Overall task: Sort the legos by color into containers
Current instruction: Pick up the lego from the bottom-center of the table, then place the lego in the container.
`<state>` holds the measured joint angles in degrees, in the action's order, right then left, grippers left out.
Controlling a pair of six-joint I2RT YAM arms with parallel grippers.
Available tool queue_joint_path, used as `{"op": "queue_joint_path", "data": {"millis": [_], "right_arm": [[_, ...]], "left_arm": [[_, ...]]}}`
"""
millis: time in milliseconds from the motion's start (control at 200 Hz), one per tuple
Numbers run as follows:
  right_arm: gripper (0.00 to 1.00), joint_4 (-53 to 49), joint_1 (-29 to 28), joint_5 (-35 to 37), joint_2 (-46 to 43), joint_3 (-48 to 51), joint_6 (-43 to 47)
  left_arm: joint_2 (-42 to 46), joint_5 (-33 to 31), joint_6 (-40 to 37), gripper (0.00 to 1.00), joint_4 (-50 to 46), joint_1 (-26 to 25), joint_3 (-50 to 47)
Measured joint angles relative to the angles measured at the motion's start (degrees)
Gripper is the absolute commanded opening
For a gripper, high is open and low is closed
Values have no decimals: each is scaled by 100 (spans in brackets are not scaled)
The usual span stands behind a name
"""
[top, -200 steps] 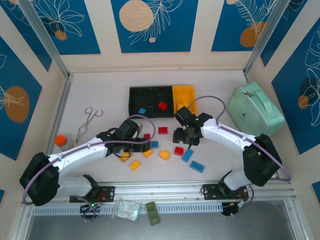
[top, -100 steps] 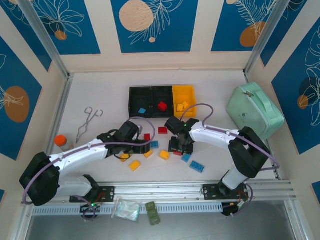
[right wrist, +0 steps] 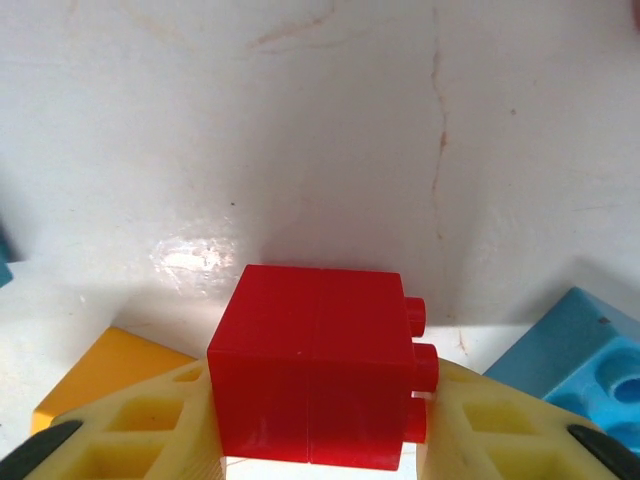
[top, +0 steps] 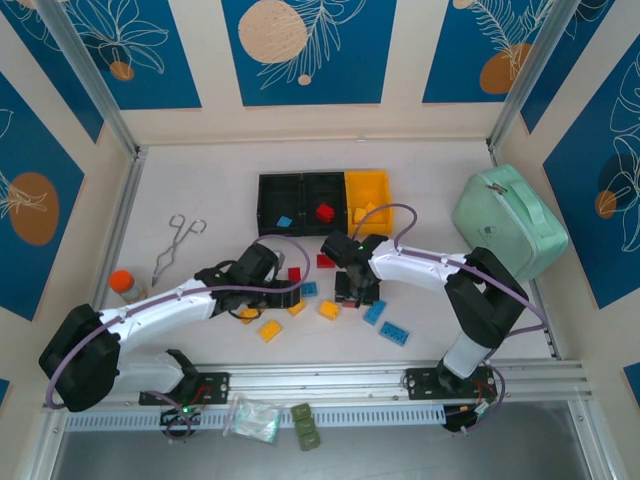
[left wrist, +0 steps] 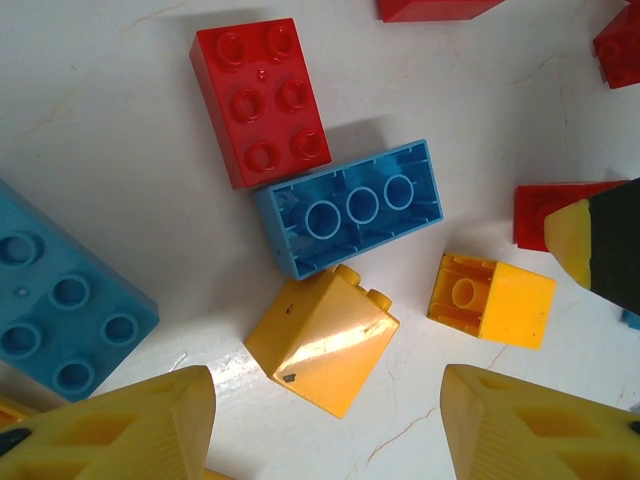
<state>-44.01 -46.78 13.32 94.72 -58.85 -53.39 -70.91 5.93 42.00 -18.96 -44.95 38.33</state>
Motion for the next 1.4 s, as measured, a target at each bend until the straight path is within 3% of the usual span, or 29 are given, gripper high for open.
{"op": "queue_joint_path", "data": {"millis": [240, 500, 1066, 1401], "right_arm": [[34, -216, 15, 114, 0, -535, 245], [34, -385, 426, 186, 133, -1738, 828], [34, -487, 1220, -50, 1982, -4096, 1593], [35, -535, 1355, -282, 2699, -4787, 1611]], "left_arm": [[219, -37, 157, 61, 4, -9, -11], [269, -92, 323, 61, 4, -9, -11], [511, -214, 402, 63, -96, 107, 168], [531, -210, 317, 64, -166, 291, 299]]}}
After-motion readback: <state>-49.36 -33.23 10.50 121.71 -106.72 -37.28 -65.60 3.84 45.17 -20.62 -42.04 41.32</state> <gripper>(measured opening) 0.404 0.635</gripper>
